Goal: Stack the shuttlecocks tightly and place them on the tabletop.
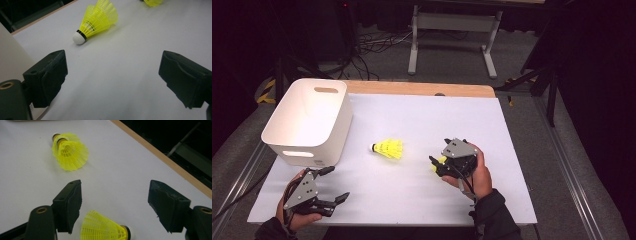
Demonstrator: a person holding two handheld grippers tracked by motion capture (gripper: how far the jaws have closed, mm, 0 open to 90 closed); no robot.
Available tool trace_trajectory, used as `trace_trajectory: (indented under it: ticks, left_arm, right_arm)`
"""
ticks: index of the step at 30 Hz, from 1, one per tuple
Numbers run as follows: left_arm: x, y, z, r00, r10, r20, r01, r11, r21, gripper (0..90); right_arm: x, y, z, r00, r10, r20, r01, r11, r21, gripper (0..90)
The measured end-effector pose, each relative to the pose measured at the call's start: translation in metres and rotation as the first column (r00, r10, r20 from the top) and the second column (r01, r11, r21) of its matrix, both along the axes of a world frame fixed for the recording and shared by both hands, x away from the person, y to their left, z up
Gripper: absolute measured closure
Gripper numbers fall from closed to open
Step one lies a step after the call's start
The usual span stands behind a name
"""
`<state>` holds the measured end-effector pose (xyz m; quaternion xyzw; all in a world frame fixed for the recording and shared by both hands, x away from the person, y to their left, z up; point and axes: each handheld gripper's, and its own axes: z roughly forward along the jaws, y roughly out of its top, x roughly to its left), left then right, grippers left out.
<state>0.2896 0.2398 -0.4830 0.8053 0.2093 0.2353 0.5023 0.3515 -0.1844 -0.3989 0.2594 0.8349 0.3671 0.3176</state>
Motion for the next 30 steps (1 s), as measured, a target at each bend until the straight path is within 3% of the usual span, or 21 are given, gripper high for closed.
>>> trace_trajectory:
  ticks: [5,10,13,21,23,24,25,30]
  left_arm:
    - [0.000,0.001,0.000,1.0000,-0.001,0.003,0.001,1.0000,0.002,9.1]
    - [0.000,0.001,0.000,1.0000,0.000,0.007,0.000,1.0000,0.004,9.1]
    - [0.000,0.001,0.000,1.0000,-0.002,0.007,0.002,1.0000,0.004,9.1]
    - [0.000,0.001,0.000,1.0000,-0.003,0.003,0.003,1.0000,0.001,9.1]
    - [0.000,0.001,0.000,1.0000,-0.004,0.003,0.004,1.0000,0.001,9.1]
    - [0.000,0.002,0.000,1.0000,-0.004,0.002,0.004,1.0000,0.000,9.1]
    - [0.000,0.002,0.000,1.0000,-0.002,0.003,0.002,1.0000,0.002,9.1]
    - [0.000,0.002,0.000,1.0000,-0.004,0.002,0.004,1.0000,0.002,9.1]
  right_arm:
    - [-0.008,-0.008,-0.005,0.9985,-0.034,0.042,0.034,0.999,0.008,26.3]
    - [-0.012,-0.017,-0.016,0.9976,-0.056,0.042,0.056,0.998,-0.007,29.2]
    - [-0.014,-0.019,-0.023,0.9971,-0.060,0.047,0.062,0.997,-0.043,29.2]
    - [-0.016,-0.020,-0.038,0.9936,-0.098,0.057,0.101,0.993,-0.060,31.7]
    - [-0.015,-0.017,-0.047,0.9939,-0.092,0.061,0.098,0.991,-0.096,33.6]
    - [-0.015,-0.017,-0.048,0.9936,-0.094,0.062,0.100,0.990,-0.098,33.6]
    - [-0.015,-0.017,-0.051,0.9926,-0.109,0.053,0.112,0.992,-0.065,35.3]
    - [-0.013,-0.016,-0.057,0.9935,-0.108,0.036,0.111,0.991,-0.071,41.2]
